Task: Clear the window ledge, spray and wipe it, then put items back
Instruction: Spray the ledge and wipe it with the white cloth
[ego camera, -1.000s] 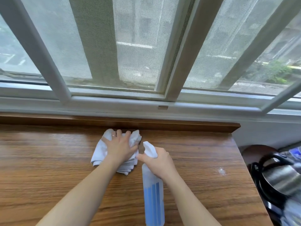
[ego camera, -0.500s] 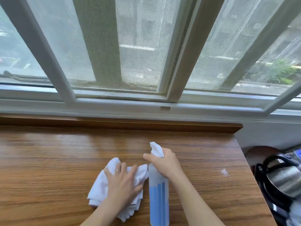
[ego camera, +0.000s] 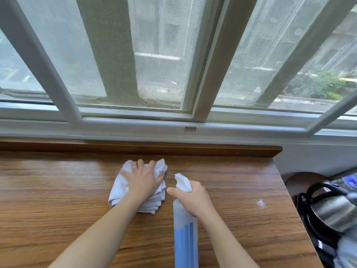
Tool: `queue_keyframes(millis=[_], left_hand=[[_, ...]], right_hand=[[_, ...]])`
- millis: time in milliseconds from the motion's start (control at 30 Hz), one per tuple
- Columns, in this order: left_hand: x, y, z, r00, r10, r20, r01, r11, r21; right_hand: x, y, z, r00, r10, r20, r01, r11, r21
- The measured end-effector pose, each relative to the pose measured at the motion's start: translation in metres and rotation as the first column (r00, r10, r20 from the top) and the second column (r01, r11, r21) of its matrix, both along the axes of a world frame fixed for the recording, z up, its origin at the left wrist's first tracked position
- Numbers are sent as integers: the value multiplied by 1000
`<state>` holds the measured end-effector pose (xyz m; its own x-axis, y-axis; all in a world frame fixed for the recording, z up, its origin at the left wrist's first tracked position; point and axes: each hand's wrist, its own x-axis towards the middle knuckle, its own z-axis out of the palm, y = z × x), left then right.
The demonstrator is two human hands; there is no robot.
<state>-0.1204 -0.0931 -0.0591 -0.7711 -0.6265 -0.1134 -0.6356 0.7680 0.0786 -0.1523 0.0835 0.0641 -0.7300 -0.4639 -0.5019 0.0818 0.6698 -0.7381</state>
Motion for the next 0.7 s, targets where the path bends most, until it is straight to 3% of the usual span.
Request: queue_keyframes(millis=[167,333,467,700], left_hand=[[-17,-10,11,999,6,50,-7,1000,23],[-6,-7,7,999,-35,6,35,999,26],[17,8,6,996,-86,17,86,996,-29],[65,40,-4,987,-139,-87,129,986,-106]], right_hand=[[1,9,-4,1000,-10,3,10,1000,19],[4,18,-3,1000,-19,9,19,1000,1],[6,21,-1,1000,-7,-22,7,1000,7],[12,23,3,999,-23,-33,24,999,31]])
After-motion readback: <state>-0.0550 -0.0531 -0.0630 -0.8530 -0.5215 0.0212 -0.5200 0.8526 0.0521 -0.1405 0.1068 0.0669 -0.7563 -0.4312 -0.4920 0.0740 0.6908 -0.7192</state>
